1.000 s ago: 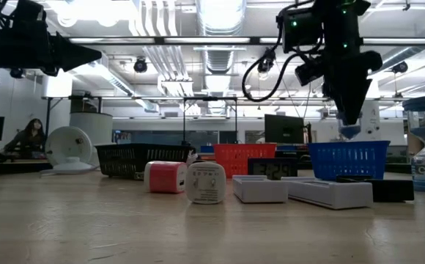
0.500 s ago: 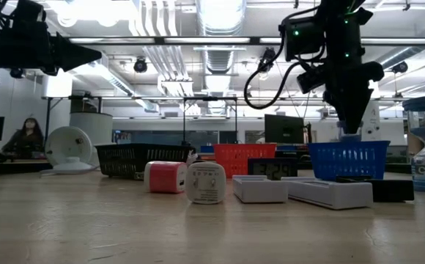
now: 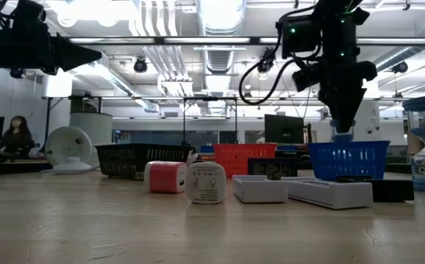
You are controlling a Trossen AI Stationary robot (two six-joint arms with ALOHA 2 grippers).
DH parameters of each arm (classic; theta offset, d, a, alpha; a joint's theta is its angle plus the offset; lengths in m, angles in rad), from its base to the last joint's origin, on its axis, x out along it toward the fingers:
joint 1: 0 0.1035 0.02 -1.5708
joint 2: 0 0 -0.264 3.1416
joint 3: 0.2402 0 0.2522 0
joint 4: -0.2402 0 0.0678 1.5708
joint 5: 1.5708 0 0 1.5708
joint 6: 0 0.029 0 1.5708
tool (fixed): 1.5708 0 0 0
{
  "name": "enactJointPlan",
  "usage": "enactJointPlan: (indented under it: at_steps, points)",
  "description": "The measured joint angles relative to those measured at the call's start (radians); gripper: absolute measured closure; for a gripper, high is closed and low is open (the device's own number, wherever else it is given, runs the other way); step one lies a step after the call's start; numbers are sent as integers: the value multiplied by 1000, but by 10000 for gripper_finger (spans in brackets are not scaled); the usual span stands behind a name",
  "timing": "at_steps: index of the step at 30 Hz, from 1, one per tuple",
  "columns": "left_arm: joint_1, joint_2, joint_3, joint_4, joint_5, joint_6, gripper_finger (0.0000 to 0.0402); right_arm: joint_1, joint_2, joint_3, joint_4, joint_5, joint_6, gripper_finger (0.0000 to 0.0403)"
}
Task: Pick & Place Office items
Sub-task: Put the blue hourglass into the blue basket
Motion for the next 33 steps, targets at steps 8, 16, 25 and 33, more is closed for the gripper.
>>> enactJointPlan:
  at_steps: [8,16,25,33]
  points:
    - [0,0,0,0,1,0,362,-8,-3,-17,16,-12,-14,193]
    - [0,0,0,0,2,0,362,-9,2,6,16,-22,-49,191]
    - [0,0,0,0,2,0,362,-9,2,15,17,-21,-67,155]
    - [-1,0,0,0,2,0,362,-9,2,18,4,-18,-64,123]
